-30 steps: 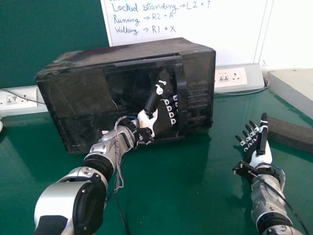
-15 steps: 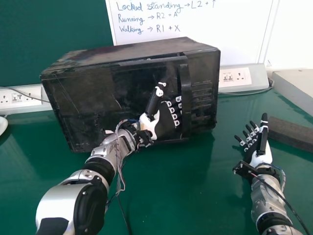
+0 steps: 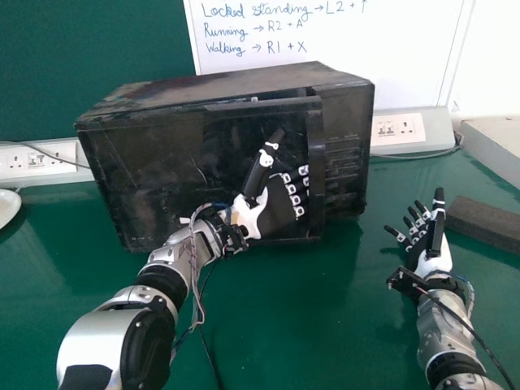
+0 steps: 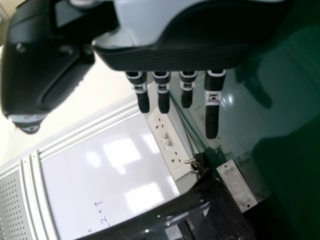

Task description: Open the door of oven

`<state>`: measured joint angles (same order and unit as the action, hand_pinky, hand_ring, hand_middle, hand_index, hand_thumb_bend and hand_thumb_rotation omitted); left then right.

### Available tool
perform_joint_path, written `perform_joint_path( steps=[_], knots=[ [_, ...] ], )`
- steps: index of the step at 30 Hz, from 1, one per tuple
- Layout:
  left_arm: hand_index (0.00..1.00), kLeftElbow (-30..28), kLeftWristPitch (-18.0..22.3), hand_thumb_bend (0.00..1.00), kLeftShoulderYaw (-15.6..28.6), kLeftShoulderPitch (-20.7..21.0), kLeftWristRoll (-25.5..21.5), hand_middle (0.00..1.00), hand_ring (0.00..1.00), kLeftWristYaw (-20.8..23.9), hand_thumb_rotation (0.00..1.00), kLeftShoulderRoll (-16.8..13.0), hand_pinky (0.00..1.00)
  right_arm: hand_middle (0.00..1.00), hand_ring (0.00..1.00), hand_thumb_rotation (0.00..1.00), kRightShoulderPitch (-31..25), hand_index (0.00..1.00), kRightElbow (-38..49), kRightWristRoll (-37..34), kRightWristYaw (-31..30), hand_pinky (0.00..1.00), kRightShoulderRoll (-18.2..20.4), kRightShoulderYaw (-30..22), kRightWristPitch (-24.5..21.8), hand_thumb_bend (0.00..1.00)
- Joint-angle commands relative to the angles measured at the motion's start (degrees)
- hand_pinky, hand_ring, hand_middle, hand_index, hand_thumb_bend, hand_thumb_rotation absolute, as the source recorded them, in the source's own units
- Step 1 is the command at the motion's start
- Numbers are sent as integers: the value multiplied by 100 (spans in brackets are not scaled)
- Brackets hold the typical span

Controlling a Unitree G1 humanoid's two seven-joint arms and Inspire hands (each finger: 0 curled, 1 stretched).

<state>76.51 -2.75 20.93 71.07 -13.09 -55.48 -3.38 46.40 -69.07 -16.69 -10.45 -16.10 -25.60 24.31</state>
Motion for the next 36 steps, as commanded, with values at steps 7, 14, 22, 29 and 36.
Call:
perform_joint_path(
  steps=[7,14,22,29,36],
  knots=[
    [91,-156,187,98,-175,-19,18,85,71,-843,76,143,51,100,100,100,32,100,-5,-47,-64,100,9,-21,-2,100],
    [85,-185,215,100,-163,-161,-35,80,65,-1177,73,120,49,100,100,100,56,100,-37,-26,-43,100,-19,-23,-21,100],
    [86,-223,156,98,-49,-281,-211,79,64,-1472,75,72,50,100,100,100,40,100,-43,15,-62,99,-65,13,-25,100],
    [82,-213,62,97,-10,-412,-321,71,59,-1856,72,10,51,100,100,100,52,100,-23,-10,-16,99,-56,-2,-79,100],
    [81,-229,9,95,1,-546,-317,72,61,-2278,75,-36,53,100,100,100,42,100,10,6,24,99,-60,8,-53,100]
  ],
)
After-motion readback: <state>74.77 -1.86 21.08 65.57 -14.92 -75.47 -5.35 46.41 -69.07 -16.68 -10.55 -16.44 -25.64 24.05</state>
